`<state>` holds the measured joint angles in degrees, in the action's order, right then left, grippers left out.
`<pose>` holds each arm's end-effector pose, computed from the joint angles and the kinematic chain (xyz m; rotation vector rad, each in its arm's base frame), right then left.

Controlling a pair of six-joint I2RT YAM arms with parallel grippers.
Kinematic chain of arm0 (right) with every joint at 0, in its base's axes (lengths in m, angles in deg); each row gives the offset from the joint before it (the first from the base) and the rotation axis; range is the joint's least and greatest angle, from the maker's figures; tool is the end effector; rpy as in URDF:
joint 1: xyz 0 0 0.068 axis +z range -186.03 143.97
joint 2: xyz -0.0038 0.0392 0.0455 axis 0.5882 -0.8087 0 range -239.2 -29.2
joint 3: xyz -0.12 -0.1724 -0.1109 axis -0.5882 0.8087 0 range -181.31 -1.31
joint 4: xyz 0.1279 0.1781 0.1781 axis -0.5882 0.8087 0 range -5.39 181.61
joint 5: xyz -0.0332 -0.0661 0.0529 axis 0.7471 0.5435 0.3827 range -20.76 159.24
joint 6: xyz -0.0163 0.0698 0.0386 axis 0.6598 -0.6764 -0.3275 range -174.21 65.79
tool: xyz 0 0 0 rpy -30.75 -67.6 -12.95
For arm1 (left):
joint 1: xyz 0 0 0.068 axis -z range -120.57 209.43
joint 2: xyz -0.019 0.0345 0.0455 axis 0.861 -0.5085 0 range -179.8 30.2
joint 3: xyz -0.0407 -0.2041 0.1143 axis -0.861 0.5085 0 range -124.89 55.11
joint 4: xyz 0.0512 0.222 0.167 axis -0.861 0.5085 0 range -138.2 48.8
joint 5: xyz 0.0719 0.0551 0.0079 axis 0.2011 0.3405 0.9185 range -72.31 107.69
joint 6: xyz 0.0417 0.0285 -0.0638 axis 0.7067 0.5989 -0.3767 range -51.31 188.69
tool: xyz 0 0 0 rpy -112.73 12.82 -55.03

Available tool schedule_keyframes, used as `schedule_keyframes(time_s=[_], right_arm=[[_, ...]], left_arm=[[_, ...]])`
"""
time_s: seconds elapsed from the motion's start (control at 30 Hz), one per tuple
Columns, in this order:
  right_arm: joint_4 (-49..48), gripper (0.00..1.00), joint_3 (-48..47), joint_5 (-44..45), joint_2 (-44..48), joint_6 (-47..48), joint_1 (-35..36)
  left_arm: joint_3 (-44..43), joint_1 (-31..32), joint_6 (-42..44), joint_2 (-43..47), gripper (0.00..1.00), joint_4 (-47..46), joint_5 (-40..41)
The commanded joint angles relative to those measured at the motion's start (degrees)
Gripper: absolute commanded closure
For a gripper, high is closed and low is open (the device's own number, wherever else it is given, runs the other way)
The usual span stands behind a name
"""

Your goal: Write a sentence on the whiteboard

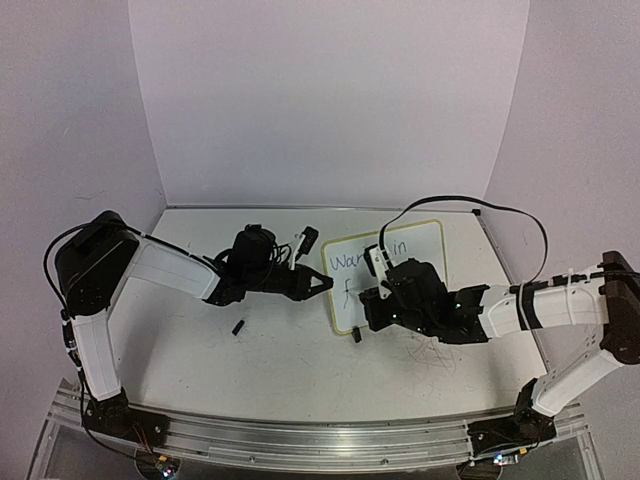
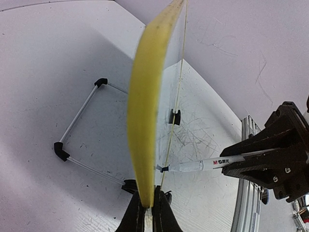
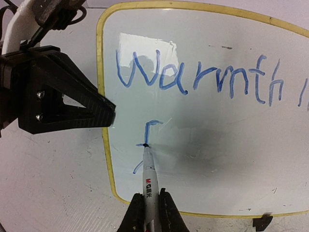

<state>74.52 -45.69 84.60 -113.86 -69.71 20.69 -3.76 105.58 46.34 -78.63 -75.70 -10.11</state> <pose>0.2156 0.2944 0.1413 -0.5887 2.0303 0.4848 0.2794 -0.3381 0.1104 0.7756 1.9897 -1.2238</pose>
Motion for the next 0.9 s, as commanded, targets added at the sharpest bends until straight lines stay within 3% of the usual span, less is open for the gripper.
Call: schedule_keyframes(time_s=[0.0, 0.33, 0.57, 0.87], right_arm=[[1.4, 1.0, -2.1, 5.3, 0.1, -0.9, -0.5], [-2.5, 1.0, 2.1, 4.0, 11.0, 4.8, -0.6], [-1.3, 1.0, 1.0, -1.2, 9.1, 11.4, -0.9], [-1.8, 1.0, 1.8, -5.3, 8.2, 12.5, -0.9]], left_arm=[[-0.4, 1.4, 1.9, -1.1, 1.0, 4.2, -0.3], [-0.3, 1.4, 2.0, -1.1, 1.0, 4.5, 0.1], [-0.6, 1.4, 2.1, -1.1, 1.0, 5.0, 0.5], [0.3, 1.4, 1.8, -0.5, 1.0, 5.4, 1.5]])
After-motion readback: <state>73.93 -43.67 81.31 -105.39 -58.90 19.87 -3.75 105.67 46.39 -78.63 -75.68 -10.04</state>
